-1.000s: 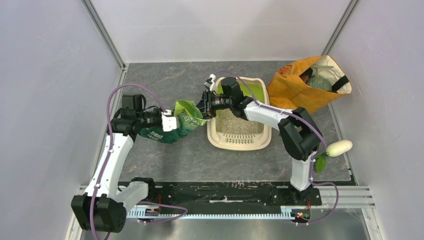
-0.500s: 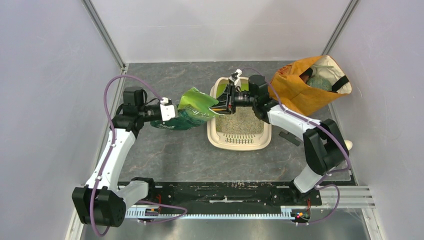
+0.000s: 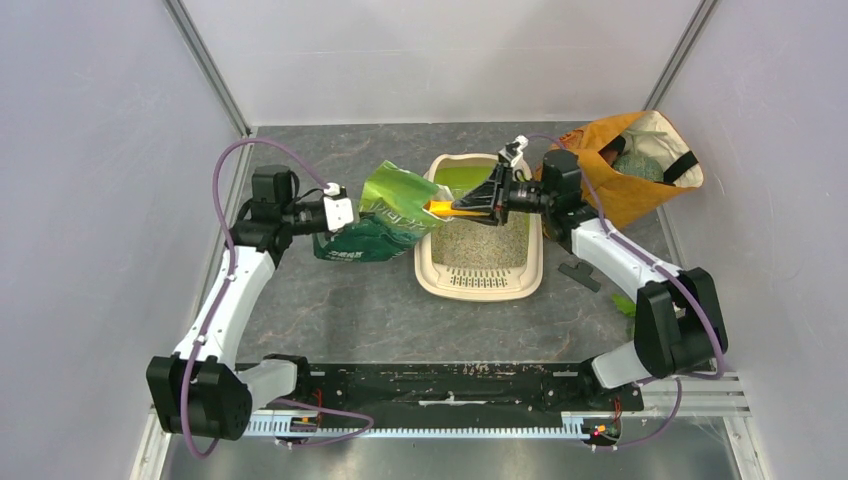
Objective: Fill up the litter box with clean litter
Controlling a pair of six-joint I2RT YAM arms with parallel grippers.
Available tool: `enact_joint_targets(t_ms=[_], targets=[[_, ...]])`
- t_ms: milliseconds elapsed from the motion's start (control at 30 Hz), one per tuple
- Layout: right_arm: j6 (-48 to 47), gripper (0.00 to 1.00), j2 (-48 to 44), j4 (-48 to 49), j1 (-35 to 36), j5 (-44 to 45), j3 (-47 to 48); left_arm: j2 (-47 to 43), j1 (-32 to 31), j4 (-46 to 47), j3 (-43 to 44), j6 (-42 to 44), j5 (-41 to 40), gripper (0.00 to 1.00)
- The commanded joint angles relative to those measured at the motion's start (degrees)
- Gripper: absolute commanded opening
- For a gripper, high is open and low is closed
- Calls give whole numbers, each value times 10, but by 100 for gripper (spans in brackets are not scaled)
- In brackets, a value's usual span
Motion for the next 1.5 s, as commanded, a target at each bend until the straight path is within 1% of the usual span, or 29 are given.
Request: enact_joint_targets(t_ms=[0,167,433,667,767,833,867,933,1100,1167,1233,1267,1333,1467], targets=[[-5,0,-61,34,-27,-64,-6,14,-7,6,16,-14,-20,2],[-39,0,-84,-12,-59,-70,-26,34,-13,-14,24,7,-26,2],[-64,0,-111,-52,-107,-87,-45,40,-15,-58,23,51,-39,2],[-92,0,-129,-89,-152,-113,-59,47,-15,-53,24,35,-36,2],[-120,0,-140,-129,-180,-127,-60,49,-15,-53,25,34,-37,2],[-156,0,-147,-184,-194,-138,-54,52,-15,-54,28,33,-36,2],[-172,0,-150,-207,-214,-145,-51,54,-15,-54,29,33,-34,2],[-191,0,-154,-230,-233,-156,-48,56,-15,-54,30,32,-33,2],[-258,0,-146,-313,-268,-165,-24,55,-15,-54,30,32,-32,2],[-314,0,-134,-373,-276,-145,1,54,-15,-54,30,33,-32,2],[-443,0,-114,-513,-276,-82,54,51,-15,-56,31,34,-32,2],[-474,0,-103,-556,-275,-48,76,50,-15,-59,32,36,-32,2],[-500,0,-90,-586,-276,1,96,48,-15,-61,33,36,-31,2],[-508,0,-80,-587,-265,71,130,41,-15,-64,33,38,-32,2]])
